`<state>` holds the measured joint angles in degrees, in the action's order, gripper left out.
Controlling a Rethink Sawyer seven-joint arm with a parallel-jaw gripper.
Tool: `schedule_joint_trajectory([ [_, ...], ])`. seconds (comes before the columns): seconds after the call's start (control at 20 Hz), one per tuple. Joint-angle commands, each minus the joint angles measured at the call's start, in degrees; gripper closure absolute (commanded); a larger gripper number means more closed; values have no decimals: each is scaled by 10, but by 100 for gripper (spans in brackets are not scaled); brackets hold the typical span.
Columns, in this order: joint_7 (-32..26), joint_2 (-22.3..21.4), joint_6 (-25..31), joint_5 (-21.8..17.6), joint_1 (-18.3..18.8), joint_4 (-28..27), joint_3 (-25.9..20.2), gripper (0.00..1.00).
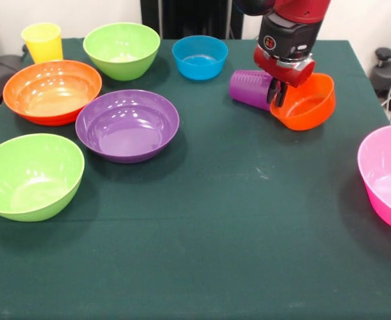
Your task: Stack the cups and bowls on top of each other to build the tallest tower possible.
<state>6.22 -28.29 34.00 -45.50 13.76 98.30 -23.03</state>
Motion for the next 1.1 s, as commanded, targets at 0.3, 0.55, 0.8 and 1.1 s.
schedule_joint_trajectory([
  [0.3, -7, 69, 20, -18, 19, -91, -39, 100],
  [0.55, -9, 66, 30, -19, 20, -93, -43, 100],
  [0.8, 2, 63, 26, -26, 14, -90, -46, 100],
  [1.1, -3, 48, 46, -18, 16, -88, -49, 100],
])
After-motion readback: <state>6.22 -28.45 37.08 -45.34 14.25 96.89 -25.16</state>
